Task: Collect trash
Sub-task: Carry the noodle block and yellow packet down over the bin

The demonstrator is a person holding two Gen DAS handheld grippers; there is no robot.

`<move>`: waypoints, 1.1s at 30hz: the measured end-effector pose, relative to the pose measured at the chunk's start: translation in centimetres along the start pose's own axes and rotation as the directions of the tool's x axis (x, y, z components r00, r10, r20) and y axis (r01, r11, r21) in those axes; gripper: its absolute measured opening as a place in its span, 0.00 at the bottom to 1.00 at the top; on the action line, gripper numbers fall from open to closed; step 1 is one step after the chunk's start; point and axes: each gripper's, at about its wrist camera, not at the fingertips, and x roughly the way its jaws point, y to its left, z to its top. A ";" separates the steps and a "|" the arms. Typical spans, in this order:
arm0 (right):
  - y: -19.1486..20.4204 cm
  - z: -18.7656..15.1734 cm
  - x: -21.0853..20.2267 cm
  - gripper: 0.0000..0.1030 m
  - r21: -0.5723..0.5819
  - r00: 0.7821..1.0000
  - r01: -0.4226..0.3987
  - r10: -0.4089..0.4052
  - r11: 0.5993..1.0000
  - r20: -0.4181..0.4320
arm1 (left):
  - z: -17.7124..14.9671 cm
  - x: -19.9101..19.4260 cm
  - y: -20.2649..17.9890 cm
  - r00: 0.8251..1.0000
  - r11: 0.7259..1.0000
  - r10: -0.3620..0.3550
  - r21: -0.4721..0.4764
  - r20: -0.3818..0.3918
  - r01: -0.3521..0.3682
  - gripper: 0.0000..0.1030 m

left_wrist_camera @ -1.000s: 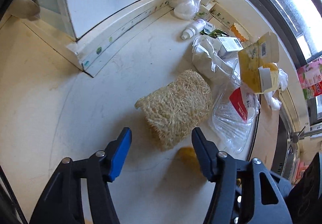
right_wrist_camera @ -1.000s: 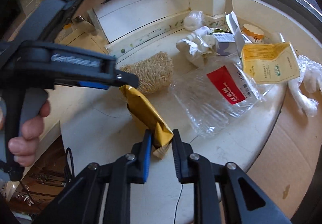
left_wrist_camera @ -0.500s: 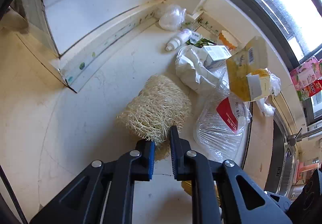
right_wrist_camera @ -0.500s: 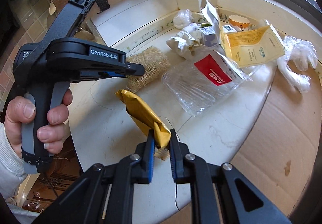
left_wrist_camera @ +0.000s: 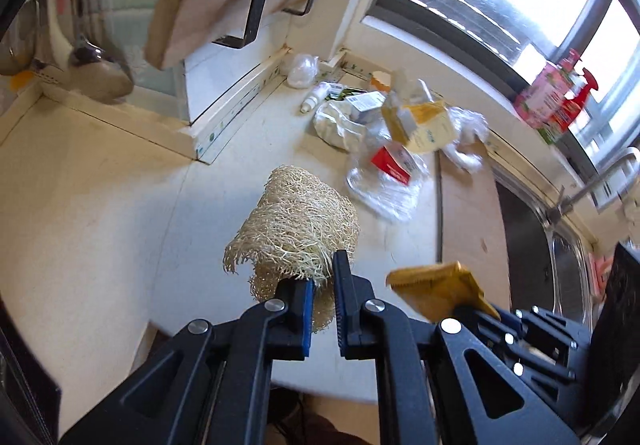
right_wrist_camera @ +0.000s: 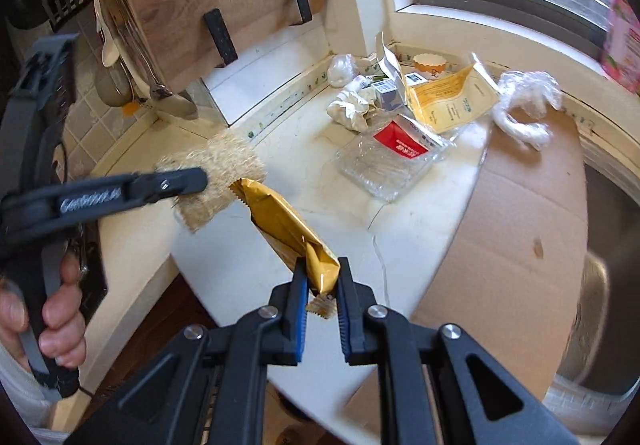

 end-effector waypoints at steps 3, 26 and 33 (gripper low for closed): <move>1.6 -2.4 -2.4 0.12 0.033 1.000 0.017 -0.018 0.999 0.019 | -3.1 -3.6 -0.3 1.000 0.999 -0.012 0.053 0.007 0.011 0.06; 5.4 -21.1 -5.4 0.12 0.166 0.989 0.084 -0.062 0.983 -0.135 | -22.4 -7.5 -0.3 0.977 0.970 -0.028 0.231 -0.212 0.078 0.06; 2.5 -24.8 1.0 0.12 0.237 0.959 0.072 -0.002 0.969 -0.283 | -27.1 -1.1 1.3 0.927 0.981 0.022 0.188 -0.375 0.053 0.06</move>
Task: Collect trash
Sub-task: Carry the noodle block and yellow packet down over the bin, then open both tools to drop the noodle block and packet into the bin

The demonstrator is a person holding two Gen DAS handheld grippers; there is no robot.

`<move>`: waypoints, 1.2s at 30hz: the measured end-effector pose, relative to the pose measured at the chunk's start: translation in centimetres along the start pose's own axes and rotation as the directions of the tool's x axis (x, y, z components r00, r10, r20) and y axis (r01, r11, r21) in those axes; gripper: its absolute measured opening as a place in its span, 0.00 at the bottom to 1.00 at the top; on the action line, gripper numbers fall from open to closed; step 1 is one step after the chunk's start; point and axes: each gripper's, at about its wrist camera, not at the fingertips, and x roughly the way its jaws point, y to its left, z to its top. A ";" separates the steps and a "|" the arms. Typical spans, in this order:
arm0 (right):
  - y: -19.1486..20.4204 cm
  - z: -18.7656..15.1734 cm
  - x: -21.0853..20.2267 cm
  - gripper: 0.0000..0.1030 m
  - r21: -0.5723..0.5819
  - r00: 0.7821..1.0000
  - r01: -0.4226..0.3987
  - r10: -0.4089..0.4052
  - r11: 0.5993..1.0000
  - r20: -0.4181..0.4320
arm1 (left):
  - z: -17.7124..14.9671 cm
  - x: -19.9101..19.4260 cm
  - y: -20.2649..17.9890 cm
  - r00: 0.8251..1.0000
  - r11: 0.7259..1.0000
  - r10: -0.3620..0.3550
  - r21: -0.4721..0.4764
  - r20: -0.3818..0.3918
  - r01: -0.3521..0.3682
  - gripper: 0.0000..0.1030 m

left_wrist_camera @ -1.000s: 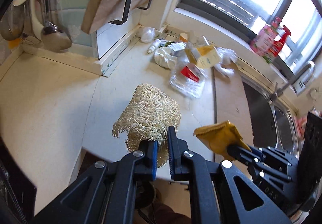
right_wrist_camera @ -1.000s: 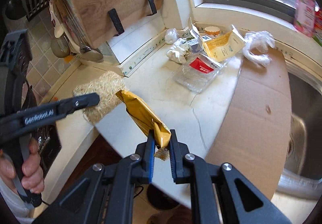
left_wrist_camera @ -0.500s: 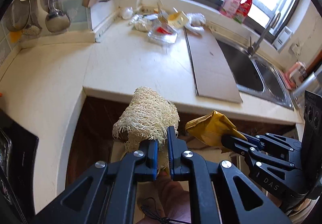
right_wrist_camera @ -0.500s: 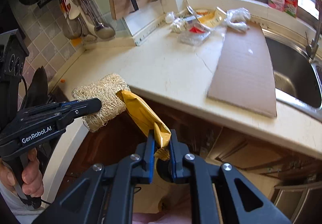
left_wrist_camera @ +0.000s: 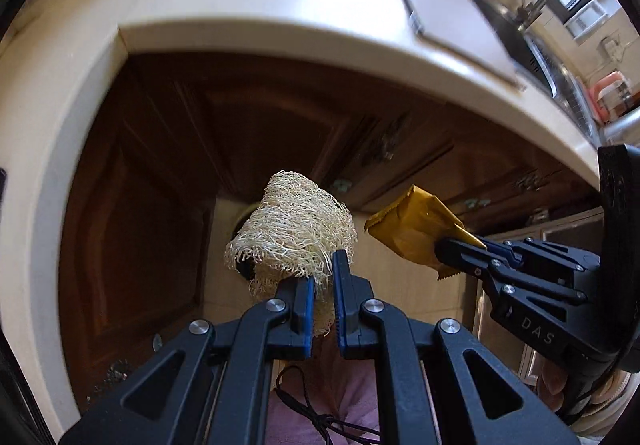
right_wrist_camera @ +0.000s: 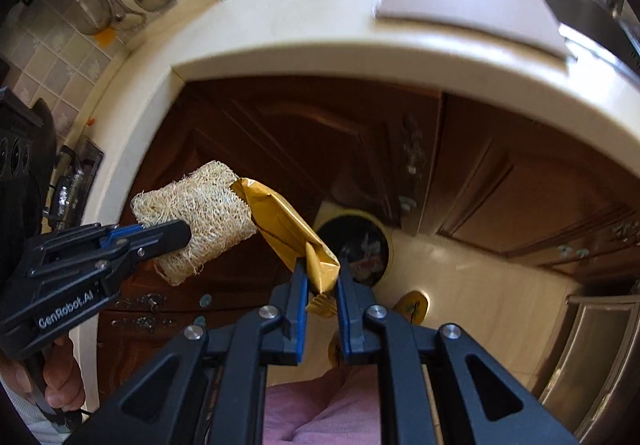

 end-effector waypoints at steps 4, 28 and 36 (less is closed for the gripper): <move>-1.4 -0.4 5.6 0.12 0.035 0.995 -0.008 0.011 0.999 -0.097 | -0.9 5.2 1.4 0.996 0.999 -0.011 -0.048 -0.091 0.007 0.06; -3.4 0.7 23.9 0.37 0.002 0.943 0.135 -0.128 0.991 -0.306 | -1.3 24.7 9.6 0.952 0.986 0.052 -0.136 -0.301 -0.097 0.68; -2.5 0.3 20.3 0.40 0.026 0.953 0.109 -0.097 0.994 -0.289 | -1.7 20.6 9.2 0.960 0.986 0.108 -0.092 -0.257 -0.135 0.69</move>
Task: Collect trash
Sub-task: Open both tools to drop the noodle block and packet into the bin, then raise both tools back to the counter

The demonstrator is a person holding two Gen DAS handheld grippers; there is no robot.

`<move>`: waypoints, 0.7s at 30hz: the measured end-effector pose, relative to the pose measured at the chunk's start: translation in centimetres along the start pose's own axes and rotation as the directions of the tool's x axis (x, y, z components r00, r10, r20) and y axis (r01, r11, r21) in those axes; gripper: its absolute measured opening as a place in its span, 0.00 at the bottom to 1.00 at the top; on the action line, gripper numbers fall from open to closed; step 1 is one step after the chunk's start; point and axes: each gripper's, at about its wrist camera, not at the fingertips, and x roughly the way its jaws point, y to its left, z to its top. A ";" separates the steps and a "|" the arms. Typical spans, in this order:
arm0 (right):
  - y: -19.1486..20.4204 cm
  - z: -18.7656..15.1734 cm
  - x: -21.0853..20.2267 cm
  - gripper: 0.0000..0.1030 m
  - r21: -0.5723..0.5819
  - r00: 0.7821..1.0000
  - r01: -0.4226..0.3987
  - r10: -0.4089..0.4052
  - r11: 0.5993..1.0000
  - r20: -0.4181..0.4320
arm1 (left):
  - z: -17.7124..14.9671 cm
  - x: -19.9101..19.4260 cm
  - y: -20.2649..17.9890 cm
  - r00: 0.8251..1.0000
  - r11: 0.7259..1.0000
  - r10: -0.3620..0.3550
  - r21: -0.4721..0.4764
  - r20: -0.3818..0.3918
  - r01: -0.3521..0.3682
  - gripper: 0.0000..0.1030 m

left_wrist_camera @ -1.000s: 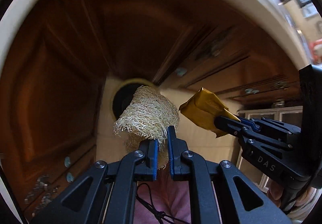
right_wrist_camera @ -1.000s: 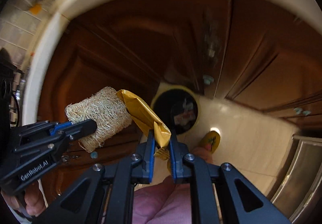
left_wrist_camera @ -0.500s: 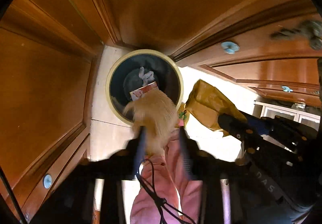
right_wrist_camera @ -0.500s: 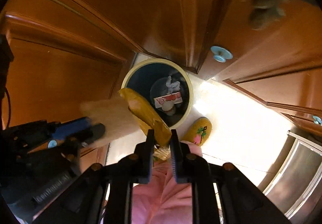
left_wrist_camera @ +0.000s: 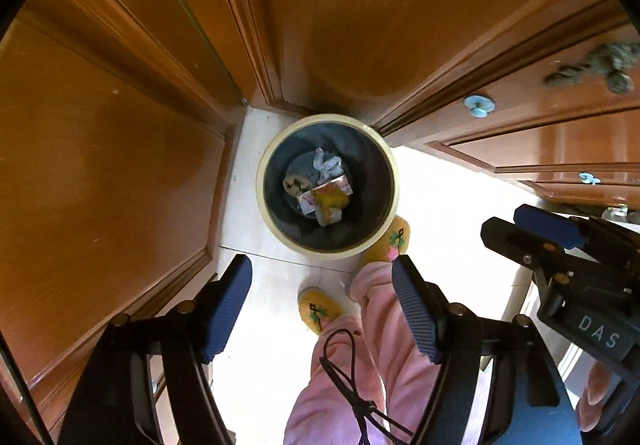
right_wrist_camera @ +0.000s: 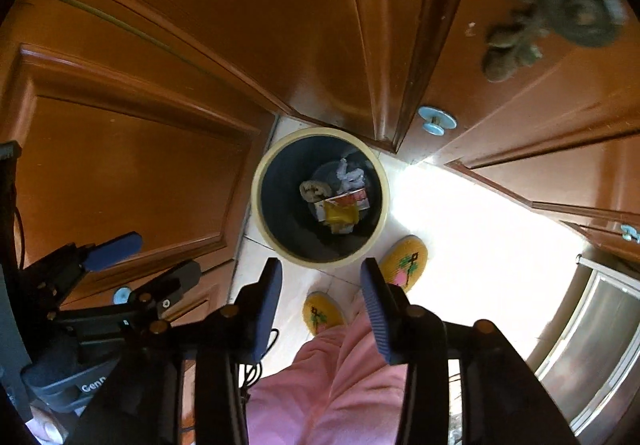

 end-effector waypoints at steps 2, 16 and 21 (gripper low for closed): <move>0.4 -0.6 -1.5 0.40 -0.005 1.000 -0.005 0.005 1.000 0.017 | -0.6 -1.7 -0.2 1.000 1.000 0.005 0.015 0.026 -0.005 0.69; 3.4 -4.8 -18.4 0.40 -0.133 0.945 0.033 0.012 0.991 0.326 | -2.6 -16.8 -3.9 0.976 0.995 -0.042 0.099 0.214 0.021 0.62; 3.0 -6.7 -24.6 0.40 -0.105 0.893 0.059 -0.006 0.993 0.450 | -2.5 -22.0 -5.5 0.953 0.991 -0.051 0.136 0.298 0.010 0.62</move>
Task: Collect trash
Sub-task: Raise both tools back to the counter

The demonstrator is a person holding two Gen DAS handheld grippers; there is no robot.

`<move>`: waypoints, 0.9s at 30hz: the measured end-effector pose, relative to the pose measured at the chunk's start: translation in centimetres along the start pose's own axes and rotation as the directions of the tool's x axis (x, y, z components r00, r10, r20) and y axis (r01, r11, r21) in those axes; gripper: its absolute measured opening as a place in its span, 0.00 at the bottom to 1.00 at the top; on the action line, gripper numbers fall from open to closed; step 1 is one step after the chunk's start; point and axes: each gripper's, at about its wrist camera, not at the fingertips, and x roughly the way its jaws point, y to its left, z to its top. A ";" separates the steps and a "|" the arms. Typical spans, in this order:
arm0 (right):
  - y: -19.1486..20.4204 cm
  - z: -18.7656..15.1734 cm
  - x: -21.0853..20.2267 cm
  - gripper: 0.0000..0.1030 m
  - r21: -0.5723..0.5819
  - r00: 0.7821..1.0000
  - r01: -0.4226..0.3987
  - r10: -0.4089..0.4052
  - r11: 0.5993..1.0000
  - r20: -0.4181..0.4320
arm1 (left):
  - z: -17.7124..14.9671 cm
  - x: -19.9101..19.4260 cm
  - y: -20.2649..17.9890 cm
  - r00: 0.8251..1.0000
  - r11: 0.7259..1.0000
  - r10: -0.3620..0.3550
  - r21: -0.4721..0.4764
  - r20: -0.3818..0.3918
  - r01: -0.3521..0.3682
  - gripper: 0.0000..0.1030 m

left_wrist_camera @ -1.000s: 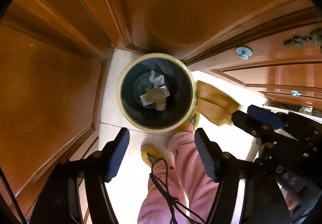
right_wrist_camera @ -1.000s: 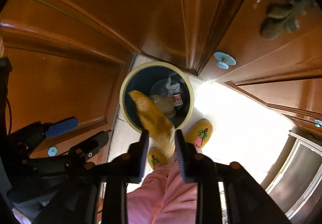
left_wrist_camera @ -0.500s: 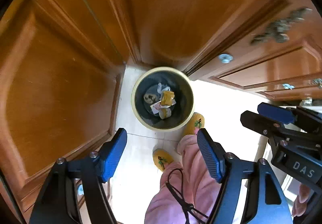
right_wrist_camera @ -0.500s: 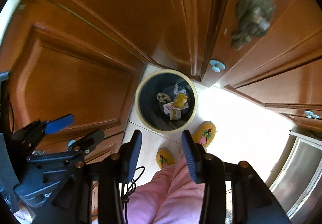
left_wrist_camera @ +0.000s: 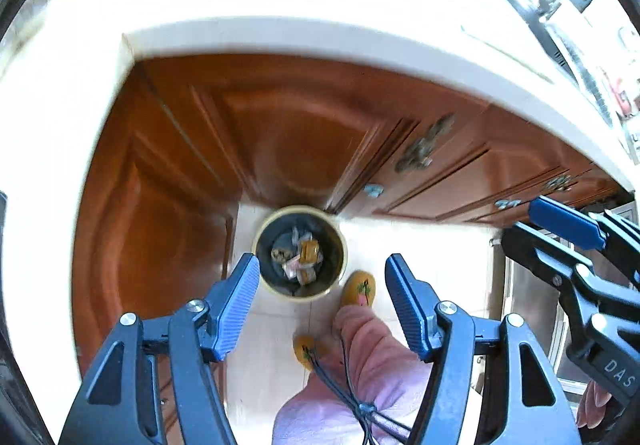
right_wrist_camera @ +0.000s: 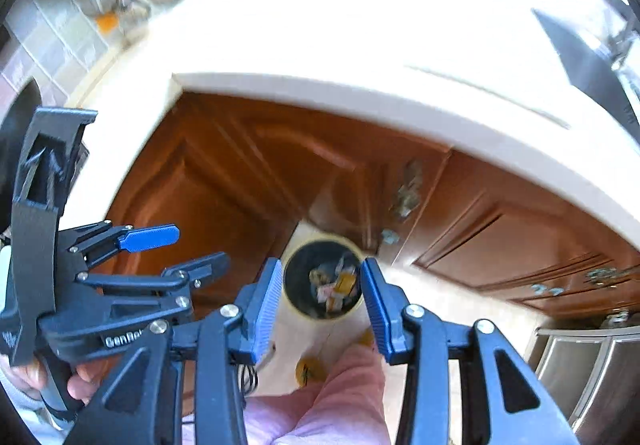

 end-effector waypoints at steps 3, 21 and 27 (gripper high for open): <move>-0.4 0.4 -3.3 0.40 0.009 0.996 0.027 -0.028 1.000 0.080 | 1.0 -3.2 -1.2 0.999 1.000 -0.002 0.015 0.055 0.002 0.62; -3.2 2.5 -14.7 0.40 0.092 0.951 0.078 -0.101 0.993 0.292 | 3.6 -19.3 -6.4 0.889 0.982 0.012 0.160 0.457 -0.096 0.73; -3.2 3.7 -14.7 0.40 0.094 0.950 0.078 -0.103 0.992 0.296 | 5.3 -20.0 -5.3 0.875 0.985 0.006 0.146 0.484 -0.087 0.76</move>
